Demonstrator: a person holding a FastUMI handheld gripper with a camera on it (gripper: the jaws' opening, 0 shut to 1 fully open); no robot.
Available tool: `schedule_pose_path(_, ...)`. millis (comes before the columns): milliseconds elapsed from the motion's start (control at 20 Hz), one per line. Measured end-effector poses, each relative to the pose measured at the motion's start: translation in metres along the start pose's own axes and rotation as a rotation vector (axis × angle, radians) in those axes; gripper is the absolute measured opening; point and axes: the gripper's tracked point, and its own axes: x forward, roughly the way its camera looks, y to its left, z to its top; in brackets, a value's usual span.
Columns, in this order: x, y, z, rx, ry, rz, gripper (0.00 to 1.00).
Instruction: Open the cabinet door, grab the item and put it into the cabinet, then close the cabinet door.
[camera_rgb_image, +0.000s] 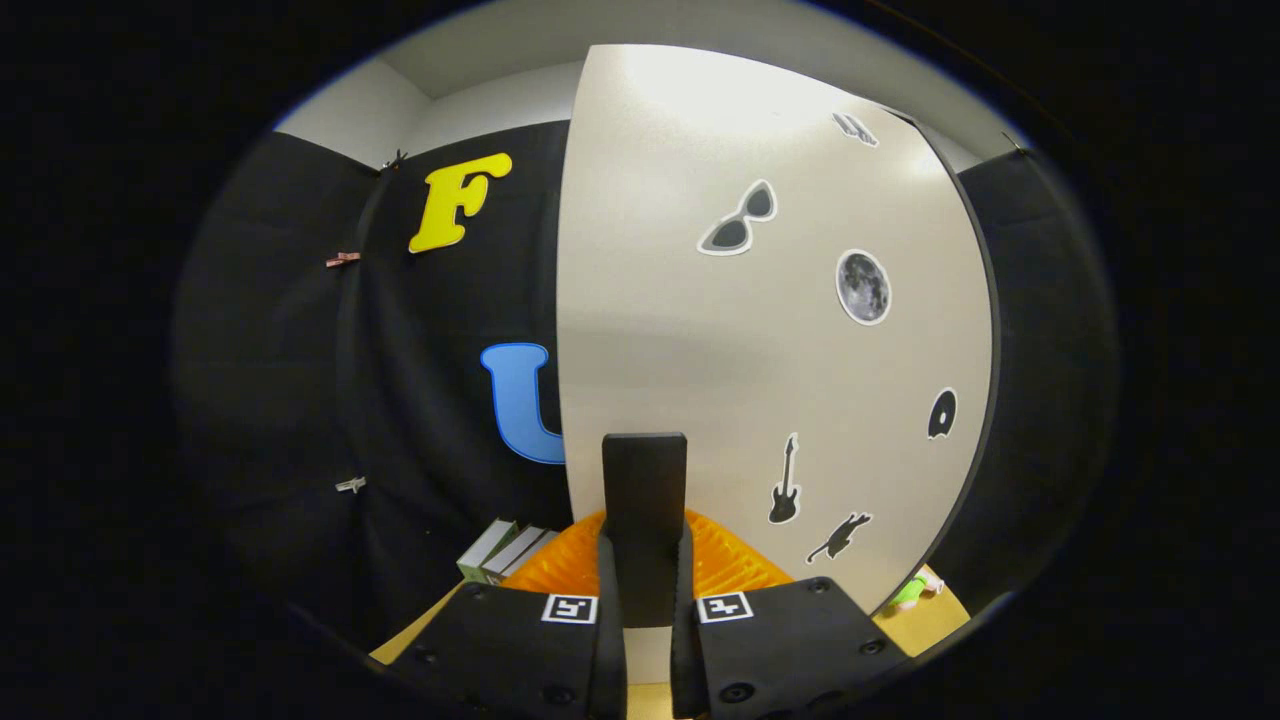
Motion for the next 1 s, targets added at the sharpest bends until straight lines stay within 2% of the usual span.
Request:
schedule_pose_path(450, -0.099, -0.049, -0.005, 0.017, 0.025, 0.077, 0.21)
schedule_pose_path(750, -0.139, -0.085, -0.006, 0.028, 0.033, 0.079, 0.21)
schedule_pose_path(1000, -0.168, -0.12, -0.001, 0.053, 0.038, 0.036, 0.21)
